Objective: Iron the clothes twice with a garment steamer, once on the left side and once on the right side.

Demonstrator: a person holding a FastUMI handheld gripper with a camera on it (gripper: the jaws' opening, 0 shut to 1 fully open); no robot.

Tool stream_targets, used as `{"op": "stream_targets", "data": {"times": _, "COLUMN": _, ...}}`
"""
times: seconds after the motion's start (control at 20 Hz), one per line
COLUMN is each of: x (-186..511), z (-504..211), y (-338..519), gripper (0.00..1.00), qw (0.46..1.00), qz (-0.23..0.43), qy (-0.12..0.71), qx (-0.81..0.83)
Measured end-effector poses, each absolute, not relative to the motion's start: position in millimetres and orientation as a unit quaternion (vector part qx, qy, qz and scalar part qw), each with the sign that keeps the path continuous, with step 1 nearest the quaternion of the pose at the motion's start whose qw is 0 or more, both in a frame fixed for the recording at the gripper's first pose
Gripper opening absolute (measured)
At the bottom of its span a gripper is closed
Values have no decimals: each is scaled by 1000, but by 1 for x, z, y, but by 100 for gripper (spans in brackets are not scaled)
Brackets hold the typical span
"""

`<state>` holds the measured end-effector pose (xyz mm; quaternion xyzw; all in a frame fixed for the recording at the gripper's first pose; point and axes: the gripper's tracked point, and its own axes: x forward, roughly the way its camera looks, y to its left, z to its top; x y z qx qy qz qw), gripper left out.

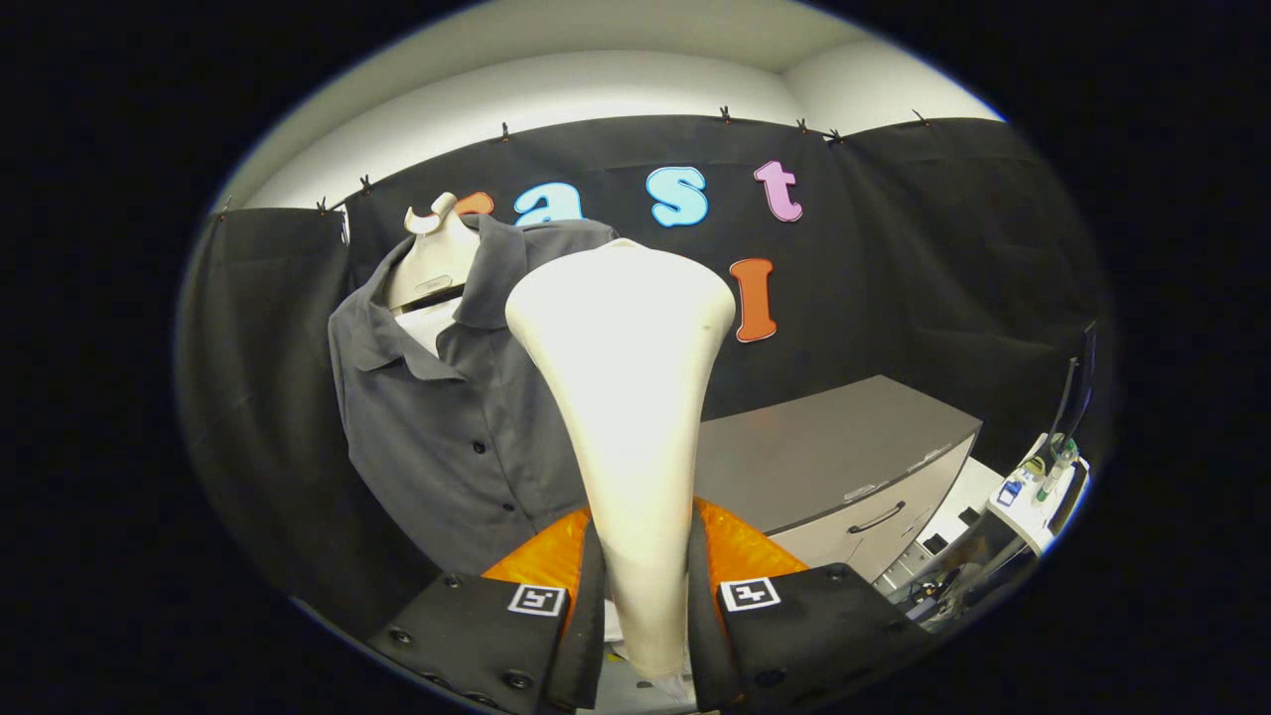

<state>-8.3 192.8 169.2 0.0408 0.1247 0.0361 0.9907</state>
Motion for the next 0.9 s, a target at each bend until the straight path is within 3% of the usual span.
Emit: {"op": "stream_targets", "data": {"times": 0.9, "x": -2, "z": 152, "y": 196, "gripper": 43, "qw": 988, "qz": 22, "qy": 144, "qx": 41}}
